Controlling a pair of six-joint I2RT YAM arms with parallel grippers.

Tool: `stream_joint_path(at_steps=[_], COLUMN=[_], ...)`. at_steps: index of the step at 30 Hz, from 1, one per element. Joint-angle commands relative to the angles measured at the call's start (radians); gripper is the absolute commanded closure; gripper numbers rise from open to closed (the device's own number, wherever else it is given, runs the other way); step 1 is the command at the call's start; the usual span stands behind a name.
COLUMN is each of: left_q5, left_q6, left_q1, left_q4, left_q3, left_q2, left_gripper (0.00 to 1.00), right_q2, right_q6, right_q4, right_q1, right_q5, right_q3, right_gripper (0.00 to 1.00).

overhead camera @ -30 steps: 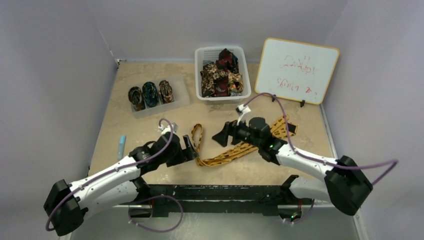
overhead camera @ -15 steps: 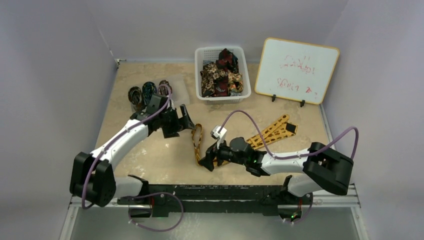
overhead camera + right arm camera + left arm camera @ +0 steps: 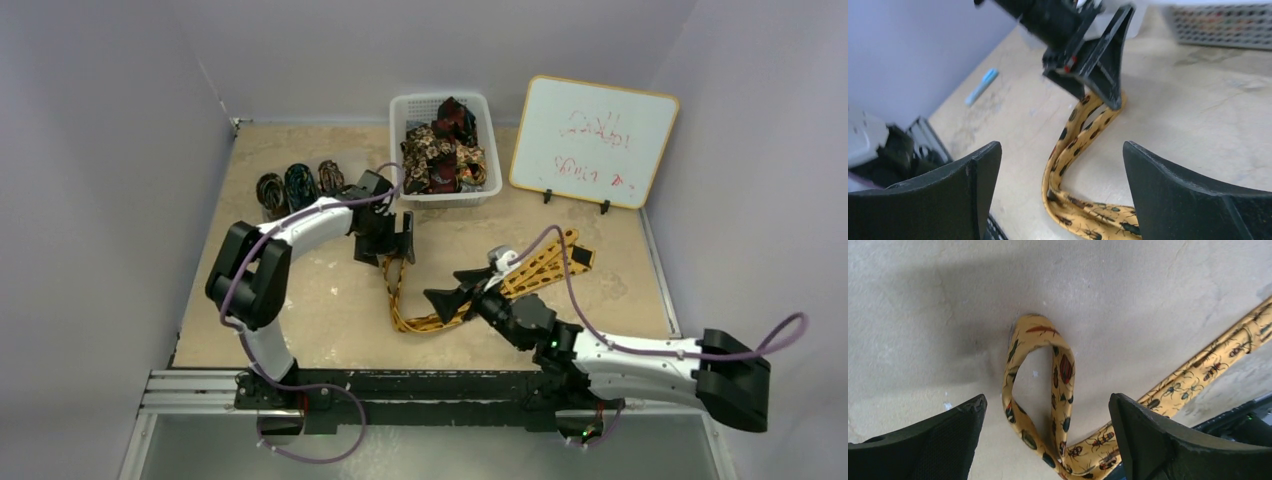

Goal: Roll the ties
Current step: Flatten out the tie at the center of the board.

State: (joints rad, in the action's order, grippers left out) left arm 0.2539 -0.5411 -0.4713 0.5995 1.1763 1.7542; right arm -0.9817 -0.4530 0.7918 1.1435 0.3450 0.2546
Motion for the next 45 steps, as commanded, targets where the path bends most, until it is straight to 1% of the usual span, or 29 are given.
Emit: stream_joint_path(at_steps=[1,4,6,8,11,15,17,18,19,20,21,22,24,25,27,28,31,33,35,37,40,43,45], left_q5=[-0.073,-0.125,-0.184,-0.202,-0.228,-0.237,-0.228,-0.223,-0.219,-0.212,-0.21,-0.21,-0.206,-0.203,-0.208,-0.218,-0.224,-0.233,-0.236,-0.217,-0.172,-0.129,-0.134], left_q6=[0.044,0.043,0.038,0.037,0.039,0.041,0.036,0.029,0.017,0.011,-0.007,-0.024,-0.065,-0.085,-0.142,-0.176,-0.312,-0.42,-0.519,-0.58,-0.652,-0.716,-0.749], left_q1=[-0.045,-0.077,-0.091,-0.094,-0.094,-0.095,-0.095,-0.093,-0.09,-0.085,-0.077,-0.064,-0.022,0.0,0.035,0.039,0.04,0.039,0.039,0.037,0.036,0.036,0.034], left_q4=[0.046,0.1,0.136,0.145,0.161,0.16,0.143,0.133,0.12,0.105,0.087,0.069,0.029,0.0,-0.072,-0.099,-0.188,-0.201,-0.18,-0.149,-0.068,0.081,0.189], left_q3=[0.113,0.17,0.192,0.198,0.203,0.201,0.198,0.195,0.189,0.18,0.165,0.145,0.084,0.037,-0.088,-0.154,-0.37,-0.5,-0.597,-0.674,-0.763,-0.794,-0.781], left_q2=[0.073,0.148,0.181,0.193,0.198,0.189,0.164,0.142,0.115,0.084,0.046,0.005,-0.097,-0.154,-0.303,-0.367,-0.573,-0.718,-0.866,-1.007,-1.159,-1.231,-1.263], left_gripper=[0.09,0.09,0.11,0.14,0.28,0.55,0.67,0.75,0.81,0.87,0.94,1.0,1.0,1.0,1.0,1.0,1.0,1.0,1.0,1.0,1.0,0.96,0.91], right_q2=[0.147,0.218,0.237,0.239,0.215,0.131,0.078,0.041,0.015,-0.01,-0.036,-0.062,-0.124,-0.151,-0.203,-0.224,-0.263,-0.278,-0.285,-0.287,-0.282,-0.259,-0.236], right_q6=[-0.069,-0.091,-0.111,-0.122,-0.161,-0.237,-0.292,-0.314,-0.326,-0.328,-0.329,-0.334,-0.337,-0.348,-0.385,-0.4,-0.437,-0.445,-0.442,-0.427,-0.404,-0.394,-0.396], right_q4=[-0.116,-0.177,-0.22,-0.256,-0.31,-0.393,-0.44,-0.458,-0.457,-0.447,-0.437,-0.433,-0.438,-0.458,-0.516,-0.53,-0.504,-0.475,-0.487,-0.51,-0.564,-0.61,-0.635], right_q1=[0.0,-0.001,0.0,0.0,-0.001,-0.003,-0.04,-0.086,-0.179,-0.226,-0.327,-0.395,-0.484,-0.509,-0.552,-0.574,-0.629,-0.64,-0.642,-0.643,-0.643,-0.643,-0.643], right_q5=[0.25,0.317,0.341,0.36,0.405,0.418,0.346,0.263,0.163,0.038,-0.069,-0.163,-0.302,-0.337,-0.343,-0.376,-0.472,-0.509,-0.508,-0.499,-0.47,-0.421,-0.383], right_q3=[-0.018,-0.017,-0.003,0.014,0.041,0.085,0.107,0.118,0.126,0.129,0.133,0.14,0.166,0.185,0.22,0.232,0.237,0.236,0.243,0.247,0.257,0.26,0.261], right_gripper=[0.06,0.05,0.04,0.04,0.02,0.01,0.01,0.01,0.02,0.04,0.07,0.09,0.12,0.14,0.16,0.18,0.2,0.22,0.22,0.22,0.22,0.22,0.22])
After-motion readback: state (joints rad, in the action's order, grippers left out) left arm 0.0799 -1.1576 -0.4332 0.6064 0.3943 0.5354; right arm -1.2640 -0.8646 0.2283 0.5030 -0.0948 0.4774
